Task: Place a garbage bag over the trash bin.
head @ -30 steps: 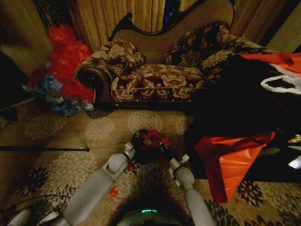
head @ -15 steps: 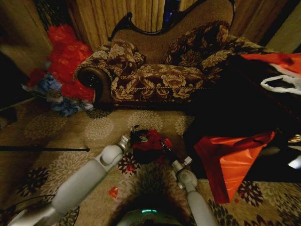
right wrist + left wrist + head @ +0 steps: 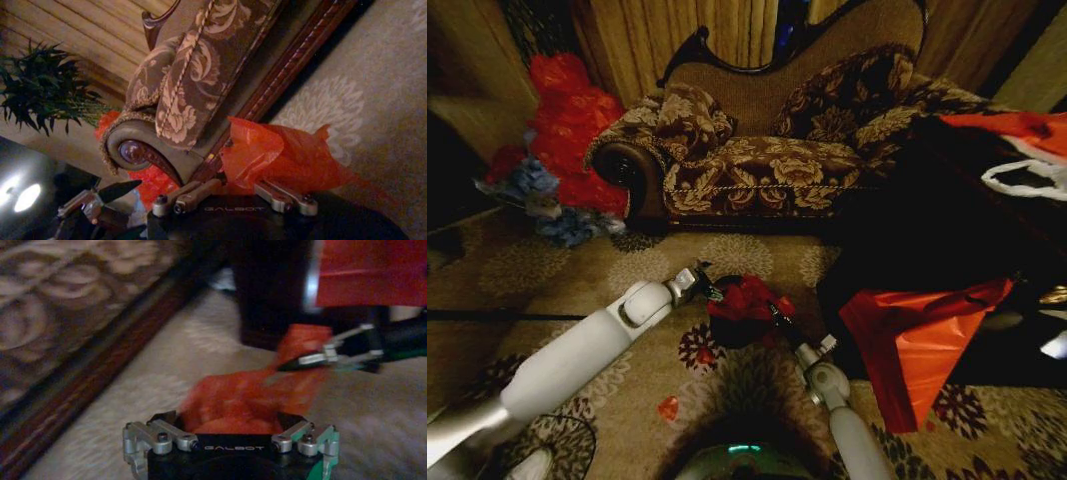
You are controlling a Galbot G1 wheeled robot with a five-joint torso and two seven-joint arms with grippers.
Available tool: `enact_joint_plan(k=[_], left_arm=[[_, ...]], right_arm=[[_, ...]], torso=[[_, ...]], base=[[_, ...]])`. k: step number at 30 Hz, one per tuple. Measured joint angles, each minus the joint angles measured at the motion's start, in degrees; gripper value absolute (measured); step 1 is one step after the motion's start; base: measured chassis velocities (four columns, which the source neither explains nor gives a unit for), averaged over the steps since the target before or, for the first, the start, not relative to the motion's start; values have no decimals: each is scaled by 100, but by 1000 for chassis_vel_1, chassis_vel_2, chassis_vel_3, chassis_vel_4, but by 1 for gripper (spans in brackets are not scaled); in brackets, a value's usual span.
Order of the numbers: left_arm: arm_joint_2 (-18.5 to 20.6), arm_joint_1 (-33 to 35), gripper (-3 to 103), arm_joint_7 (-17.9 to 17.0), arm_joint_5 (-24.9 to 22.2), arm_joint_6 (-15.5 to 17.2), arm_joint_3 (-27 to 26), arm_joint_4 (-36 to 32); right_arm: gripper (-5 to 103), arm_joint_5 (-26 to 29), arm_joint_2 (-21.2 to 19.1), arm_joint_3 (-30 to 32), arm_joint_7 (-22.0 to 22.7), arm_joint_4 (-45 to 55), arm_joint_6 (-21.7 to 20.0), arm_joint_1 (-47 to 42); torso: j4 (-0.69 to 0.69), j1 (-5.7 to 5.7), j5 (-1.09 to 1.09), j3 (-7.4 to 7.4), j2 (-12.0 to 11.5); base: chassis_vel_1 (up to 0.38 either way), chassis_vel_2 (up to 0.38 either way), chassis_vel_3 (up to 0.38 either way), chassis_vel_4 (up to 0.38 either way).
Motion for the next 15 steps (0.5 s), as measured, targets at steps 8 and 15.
enact_joint_plan(k=[8,15], left_arm=[[-226,-432,100,37,272,375,475,169],[-340,-462,100,-564,220,442,463,218]], right_arm=[[0,69,-70,84,-54,66,18,-181],[0,80,-114,96,-65,92,18,-230]], torso=[[1,0,0,0,0],[1,0,-1,0,0]], base=[[0,0,0,0],[0,0,0,0]])
